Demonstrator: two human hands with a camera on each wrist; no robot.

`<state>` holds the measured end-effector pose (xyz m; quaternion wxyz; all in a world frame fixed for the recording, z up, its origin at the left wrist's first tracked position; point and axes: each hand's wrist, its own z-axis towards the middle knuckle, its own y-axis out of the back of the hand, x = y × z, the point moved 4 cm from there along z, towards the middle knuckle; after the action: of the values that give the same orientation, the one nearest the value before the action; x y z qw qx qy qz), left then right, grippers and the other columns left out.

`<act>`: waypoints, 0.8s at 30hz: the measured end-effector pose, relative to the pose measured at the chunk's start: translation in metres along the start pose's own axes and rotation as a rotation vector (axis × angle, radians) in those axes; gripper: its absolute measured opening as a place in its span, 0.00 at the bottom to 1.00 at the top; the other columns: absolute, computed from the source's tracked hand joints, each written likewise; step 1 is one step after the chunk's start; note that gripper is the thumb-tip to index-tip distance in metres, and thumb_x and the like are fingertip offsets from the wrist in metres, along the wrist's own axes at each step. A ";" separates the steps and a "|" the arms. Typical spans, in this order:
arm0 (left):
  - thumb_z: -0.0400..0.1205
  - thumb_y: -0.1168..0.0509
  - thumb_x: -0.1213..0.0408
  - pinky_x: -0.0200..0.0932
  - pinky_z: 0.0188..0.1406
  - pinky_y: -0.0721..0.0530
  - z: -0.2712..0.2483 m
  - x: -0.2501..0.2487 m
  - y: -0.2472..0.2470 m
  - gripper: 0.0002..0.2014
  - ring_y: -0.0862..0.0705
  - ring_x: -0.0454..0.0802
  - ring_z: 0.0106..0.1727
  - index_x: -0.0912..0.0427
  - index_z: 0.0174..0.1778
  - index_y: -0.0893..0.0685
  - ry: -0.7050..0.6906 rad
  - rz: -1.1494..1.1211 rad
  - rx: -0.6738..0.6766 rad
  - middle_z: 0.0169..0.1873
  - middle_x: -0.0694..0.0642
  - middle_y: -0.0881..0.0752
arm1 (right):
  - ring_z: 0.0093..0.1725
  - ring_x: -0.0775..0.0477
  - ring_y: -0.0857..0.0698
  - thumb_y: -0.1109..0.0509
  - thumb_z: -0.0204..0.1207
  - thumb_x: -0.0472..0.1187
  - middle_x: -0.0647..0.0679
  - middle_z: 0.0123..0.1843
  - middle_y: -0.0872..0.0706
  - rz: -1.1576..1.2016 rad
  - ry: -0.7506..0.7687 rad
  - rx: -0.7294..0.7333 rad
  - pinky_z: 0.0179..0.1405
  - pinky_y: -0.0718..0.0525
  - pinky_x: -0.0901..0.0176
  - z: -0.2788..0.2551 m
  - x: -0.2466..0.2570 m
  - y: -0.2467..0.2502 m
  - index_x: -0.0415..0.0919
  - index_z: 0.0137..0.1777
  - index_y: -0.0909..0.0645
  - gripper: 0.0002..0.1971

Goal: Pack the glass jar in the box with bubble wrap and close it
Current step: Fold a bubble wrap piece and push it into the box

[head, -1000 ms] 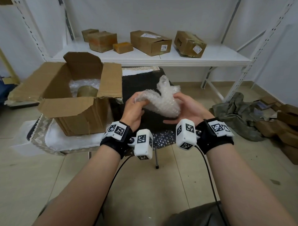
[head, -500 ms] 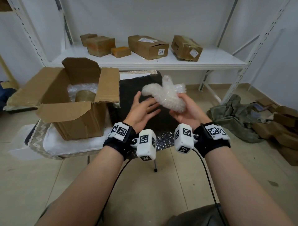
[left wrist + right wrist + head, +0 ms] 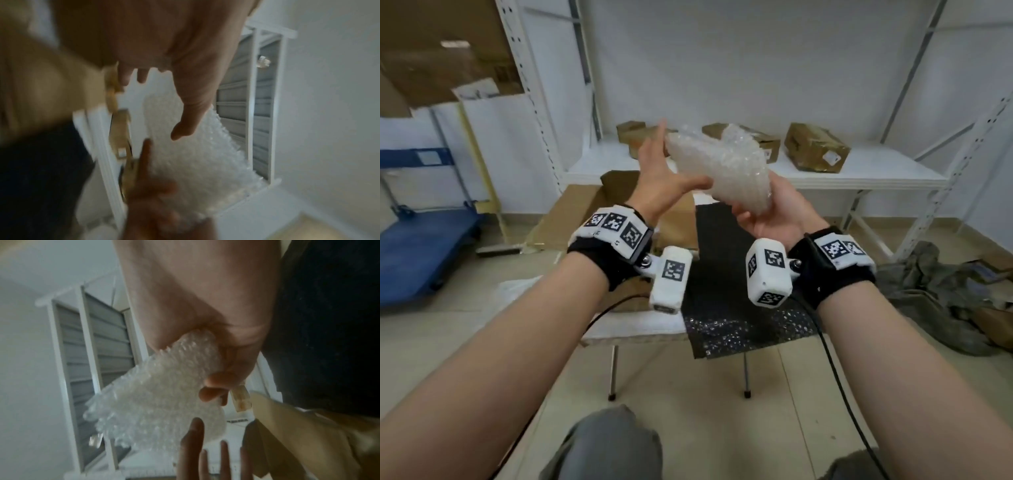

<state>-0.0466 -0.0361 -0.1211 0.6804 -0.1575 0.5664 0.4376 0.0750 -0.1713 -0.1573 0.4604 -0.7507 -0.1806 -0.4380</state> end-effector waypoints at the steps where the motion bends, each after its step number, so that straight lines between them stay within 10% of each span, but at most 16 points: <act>1: 0.65 0.18 0.64 0.55 0.80 0.36 0.000 -0.001 0.020 0.58 0.39 0.53 0.82 0.43 0.85 0.47 -0.060 0.066 -0.039 0.82 0.53 0.44 | 0.29 0.50 0.19 0.40 0.84 0.56 0.38 0.50 0.11 -0.052 -0.024 -0.008 0.18 0.22 0.67 0.004 -0.002 -0.012 0.40 0.67 0.21 0.22; 4: 0.67 0.18 0.63 0.47 0.76 0.31 0.001 0.004 0.066 0.48 0.33 0.51 0.79 0.43 0.81 0.36 -0.138 0.203 0.028 0.80 0.52 0.34 | 0.27 0.49 0.18 0.40 0.84 0.56 0.35 0.45 0.09 -0.156 -0.078 -0.047 0.18 0.20 0.66 0.013 -0.014 -0.043 0.38 0.64 0.23 0.21; 9: 0.71 0.21 0.59 0.38 0.51 0.17 0.006 0.032 0.098 0.15 0.13 0.49 0.50 0.55 0.53 0.11 -0.049 0.506 0.184 0.48 0.51 0.11 | 0.33 0.47 0.13 0.34 0.81 0.55 0.39 0.51 0.13 -0.282 -0.059 -0.123 0.19 0.19 0.66 0.027 -0.028 -0.081 0.41 0.55 0.24 0.17; 13: 0.68 0.30 0.37 0.45 0.51 0.15 0.012 0.062 0.098 0.17 0.14 0.44 0.44 0.40 0.49 0.15 0.006 0.762 0.211 0.41 0.41 0.12 | 0.43 0.45 0.13 0.26 0.71 0.64 0.39 0.62 0.18 -0.274 0.035 -0.144 0.32 0.12 0.59 0.044 -0.032 -0.089 0.42 0.62 0.22 0.30; 16: 0.77 0.27 0.52 0.35 0.50 0.20 0.017 0.080 0.078 0.15 0.13 0.48 0.50 0.50 0.58 0.15 0.050 0.719 0.307 0.48 0.50 0.11 | 0.58 0.41 0.14 0.22 0.69 0.61 0.43 0.66 0.22 -0.353 0.112 -0.101 0.49 0.09 0.53 0.056 -0.035 -0.090 0.41 0.74 0.29 0.39; 24: 0.77 0.28 0.64 0.51 0.57 0.13 0.035 0.108 0.059 0.15 0.14 0.54 0.53 0.57 0.60 0.16 0.164 0.618 0.461 0.54 0.59 0.13 | 0.50 0.47 0.11 0.23 0.70 0.60 0.44 0.58 0.16 -0.787 0.221 -0.194 0.40 0.10 0.55 0.090 -0.043 -0.088 0.41 0.68 0.29 0.34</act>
<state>-0.0722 0.0672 -0.1914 0.4866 0.1428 0.7230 0.4691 0.0358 -0.0447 -0.1634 0.2017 -0.6127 -0.3613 -0.6734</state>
